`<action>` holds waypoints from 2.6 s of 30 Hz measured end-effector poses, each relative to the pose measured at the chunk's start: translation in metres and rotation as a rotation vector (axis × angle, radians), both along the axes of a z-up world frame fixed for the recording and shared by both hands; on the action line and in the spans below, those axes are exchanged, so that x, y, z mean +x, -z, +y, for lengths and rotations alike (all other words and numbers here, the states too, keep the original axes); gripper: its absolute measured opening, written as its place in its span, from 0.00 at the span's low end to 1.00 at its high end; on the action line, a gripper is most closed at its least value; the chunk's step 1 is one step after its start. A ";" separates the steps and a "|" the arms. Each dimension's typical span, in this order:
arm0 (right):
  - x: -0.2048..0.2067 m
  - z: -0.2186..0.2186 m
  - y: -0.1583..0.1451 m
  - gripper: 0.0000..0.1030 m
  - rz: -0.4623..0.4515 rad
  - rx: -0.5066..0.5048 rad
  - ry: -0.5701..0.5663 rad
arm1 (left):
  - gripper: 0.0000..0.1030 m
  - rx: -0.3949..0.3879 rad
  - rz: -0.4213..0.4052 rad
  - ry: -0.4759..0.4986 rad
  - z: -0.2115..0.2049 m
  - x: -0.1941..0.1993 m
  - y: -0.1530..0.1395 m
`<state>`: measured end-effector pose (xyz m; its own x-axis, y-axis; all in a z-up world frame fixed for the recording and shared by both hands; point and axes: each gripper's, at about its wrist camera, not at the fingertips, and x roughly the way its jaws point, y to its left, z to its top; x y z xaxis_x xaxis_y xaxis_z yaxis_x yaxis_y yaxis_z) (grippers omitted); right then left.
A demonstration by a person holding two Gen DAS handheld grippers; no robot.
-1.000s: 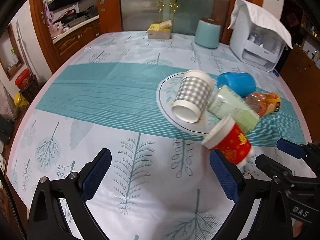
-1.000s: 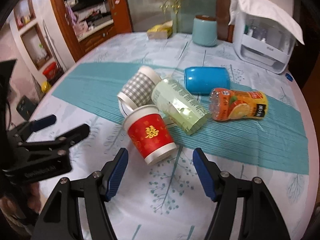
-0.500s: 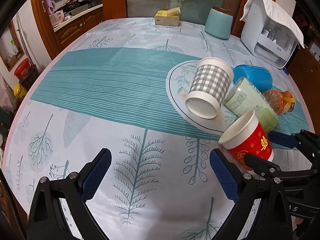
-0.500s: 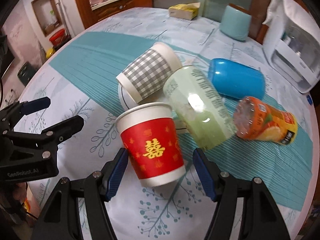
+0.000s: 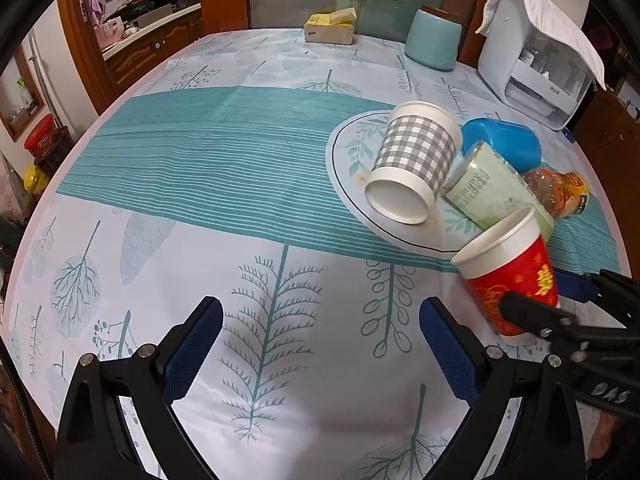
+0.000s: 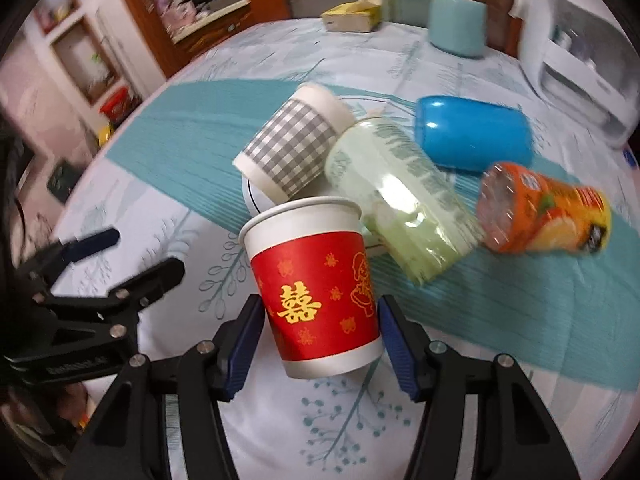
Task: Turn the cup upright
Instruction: 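Close the right gripper around the red paper cup's body, then stand the red cup on its rim and open the right gripper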
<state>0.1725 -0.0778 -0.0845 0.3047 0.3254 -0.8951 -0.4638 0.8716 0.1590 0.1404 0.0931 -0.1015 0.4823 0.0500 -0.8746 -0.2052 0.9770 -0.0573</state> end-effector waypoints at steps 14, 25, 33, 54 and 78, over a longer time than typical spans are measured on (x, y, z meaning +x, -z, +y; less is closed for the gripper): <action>-0.046 -0.072 0.002 0.57 0.199 0.346 0.403 | 0.95 -0.026 0.003 0.054 -0.021 -0.030 -0.011; -0.054 -0.085 0.039 0.57 0.315 0.452 0.556 | 0.95 -0.022 0.043 0.074 -0.033 -0.039 -0.005; -0.049 -0.075 0.039 0.60 0.278 0.458 0.529 | 0.95 -0.019 0.052 0.075 -0.034 -0.039 -0.004; -0.063 -0.074 0.018 0.72 0.180 0.392 0.455 | 0.95 -0.039 0.046 0.081 -0.035 -0.045 -0.015; -0.136 -0.091 -0.058 0.72 -0.192 0.211 0.391 | 0.95 -0.060 -0.027 0.144 -0.063 -0.089 -0.063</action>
